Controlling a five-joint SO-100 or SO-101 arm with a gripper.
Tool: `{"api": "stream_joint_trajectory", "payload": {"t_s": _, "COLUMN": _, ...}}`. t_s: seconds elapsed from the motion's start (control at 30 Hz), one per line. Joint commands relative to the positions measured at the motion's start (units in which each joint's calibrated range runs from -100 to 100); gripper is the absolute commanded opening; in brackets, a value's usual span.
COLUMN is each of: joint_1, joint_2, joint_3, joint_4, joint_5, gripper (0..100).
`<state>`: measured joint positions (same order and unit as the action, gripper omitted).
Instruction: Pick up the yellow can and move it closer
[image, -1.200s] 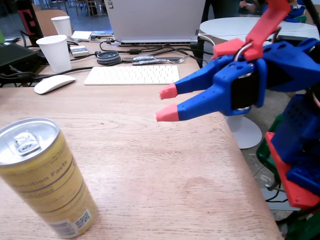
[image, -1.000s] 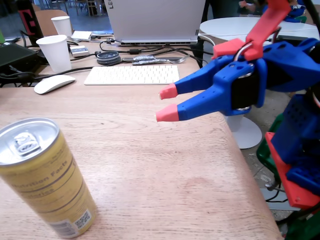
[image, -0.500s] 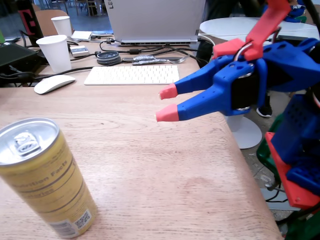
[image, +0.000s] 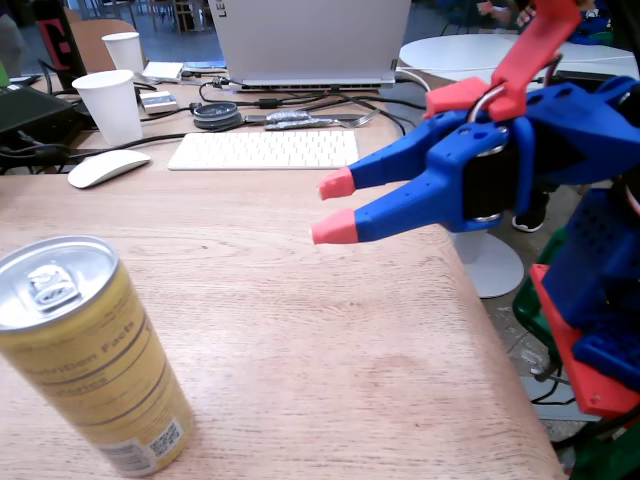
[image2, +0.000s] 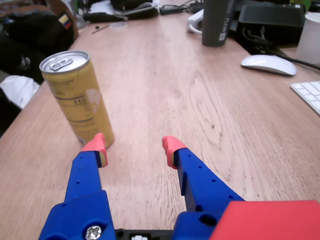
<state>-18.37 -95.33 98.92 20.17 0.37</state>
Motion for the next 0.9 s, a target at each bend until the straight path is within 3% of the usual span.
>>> {"api": "stream_joint_trajectory", "payload": {"t_s": 0.0, "joint_1": 1.4, "joint_2": -0.7, "joint_3": 0.6, "joint_4": -0.2, "joint_5": 0.2, "gripper": 25}}
{"api": "stream_joint_trajectory", "payload": {"t_s": 0.7, "joint_1": -0.1, "joint_2": 9.3, "joint_3": -3.4, "joint_4": -0.1, "joint_5": 0.3, "gripper": 25}}
{"api": "stream_joint_trajectory", "payload": {"t_s": 0.87, "joint_1": -0.2, "joint_2": 28.9, "joint_3": -13.5, "joint_4": -1.1, "joint_5": 0.3, "gripper": 25}}
